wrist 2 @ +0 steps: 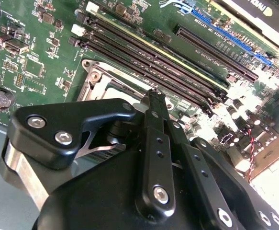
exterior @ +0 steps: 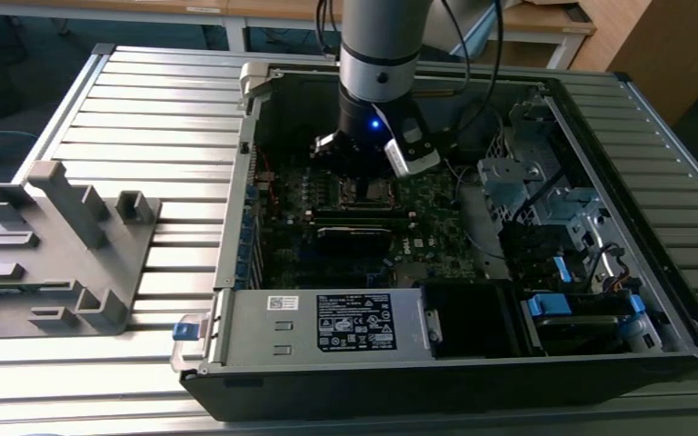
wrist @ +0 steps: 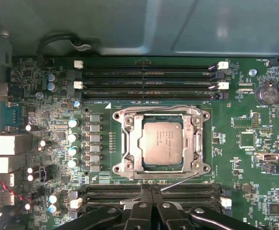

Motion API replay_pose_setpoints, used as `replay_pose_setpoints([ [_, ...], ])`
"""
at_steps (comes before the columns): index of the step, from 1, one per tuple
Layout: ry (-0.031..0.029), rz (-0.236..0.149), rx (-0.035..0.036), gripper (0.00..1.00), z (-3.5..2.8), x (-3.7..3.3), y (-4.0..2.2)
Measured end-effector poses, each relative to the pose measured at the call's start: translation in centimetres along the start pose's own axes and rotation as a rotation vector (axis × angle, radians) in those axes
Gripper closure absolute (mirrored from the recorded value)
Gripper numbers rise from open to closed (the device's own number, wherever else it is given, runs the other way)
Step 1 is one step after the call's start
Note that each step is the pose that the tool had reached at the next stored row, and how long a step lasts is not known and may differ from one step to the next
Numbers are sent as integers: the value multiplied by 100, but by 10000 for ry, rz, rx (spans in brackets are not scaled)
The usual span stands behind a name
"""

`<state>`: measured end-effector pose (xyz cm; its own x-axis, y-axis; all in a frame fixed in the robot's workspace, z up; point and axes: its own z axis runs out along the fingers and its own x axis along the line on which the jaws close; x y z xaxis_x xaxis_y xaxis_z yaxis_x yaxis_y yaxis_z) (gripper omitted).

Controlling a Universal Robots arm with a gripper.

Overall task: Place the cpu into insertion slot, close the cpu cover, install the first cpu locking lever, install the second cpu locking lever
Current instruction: 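Install the second cpu locking lever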

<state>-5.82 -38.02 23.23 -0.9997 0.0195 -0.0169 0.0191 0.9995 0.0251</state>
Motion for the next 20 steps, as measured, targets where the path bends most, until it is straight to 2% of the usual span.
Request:
replay_pose_setpoints([
  [7,-16,-1,1,89,40,79,-3],
  [15,-15,11,3,89,123,124,-9],
  [20,-15,10,2,89,128,126,-10],
])
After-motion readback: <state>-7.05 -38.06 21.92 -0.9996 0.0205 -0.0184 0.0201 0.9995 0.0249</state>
